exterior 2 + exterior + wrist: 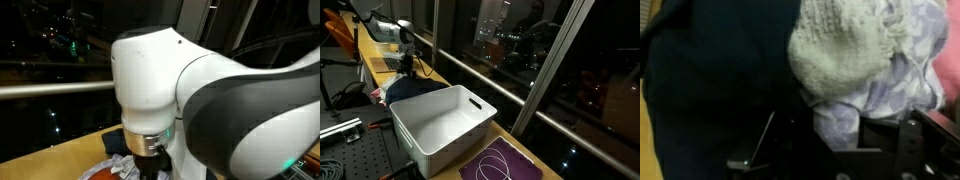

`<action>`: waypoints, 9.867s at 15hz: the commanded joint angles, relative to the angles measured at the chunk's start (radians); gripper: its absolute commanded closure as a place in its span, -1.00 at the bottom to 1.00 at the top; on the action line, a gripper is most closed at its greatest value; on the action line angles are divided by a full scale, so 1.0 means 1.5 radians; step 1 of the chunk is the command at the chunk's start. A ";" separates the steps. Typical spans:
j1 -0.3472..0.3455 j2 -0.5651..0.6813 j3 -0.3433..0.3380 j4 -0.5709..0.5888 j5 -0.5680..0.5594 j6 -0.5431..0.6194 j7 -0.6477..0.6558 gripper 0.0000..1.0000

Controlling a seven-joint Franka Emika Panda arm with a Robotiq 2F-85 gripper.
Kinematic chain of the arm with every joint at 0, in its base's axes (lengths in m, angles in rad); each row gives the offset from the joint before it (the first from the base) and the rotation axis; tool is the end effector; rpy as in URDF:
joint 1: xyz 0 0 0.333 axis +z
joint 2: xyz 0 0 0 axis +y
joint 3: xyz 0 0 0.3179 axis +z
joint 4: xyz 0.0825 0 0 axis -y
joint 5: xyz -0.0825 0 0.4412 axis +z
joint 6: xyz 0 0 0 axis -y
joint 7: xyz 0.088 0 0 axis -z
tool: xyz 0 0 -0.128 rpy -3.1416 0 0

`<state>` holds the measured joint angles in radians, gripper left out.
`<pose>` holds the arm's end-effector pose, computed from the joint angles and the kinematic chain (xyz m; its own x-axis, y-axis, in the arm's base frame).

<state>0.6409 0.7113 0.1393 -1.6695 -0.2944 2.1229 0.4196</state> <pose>0.5050 0.4694 0.1155 0.8603 0.4757 -0.1831 0.5067 -0.8372 0.2060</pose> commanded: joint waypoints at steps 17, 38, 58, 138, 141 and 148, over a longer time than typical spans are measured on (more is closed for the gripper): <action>-0.034 -0.382 0.011 -0.235 -0.112 -0.120 0.153 1.00; -0.361 -0.578 -0.020 -0.016 -0.151 -0.334 -0.088 1.00; -0.375 -0.540 -0.016 -0.341 -0.060 0.014 -0.089 1.00; -0.158 -0.392 -0.001 -0.260 -0.125 -0.098 -0.002 0.92; -0.185 -0.439 0.008 -0.255 -0.134 -0.132 -0.006 0.92; -0.267 -0.536 0.002 -0.179 -0.149 -0.244 -0.048 0.92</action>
<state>0.3017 -0.0343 0.1355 -2.0055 -0.4935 1.8461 0.4000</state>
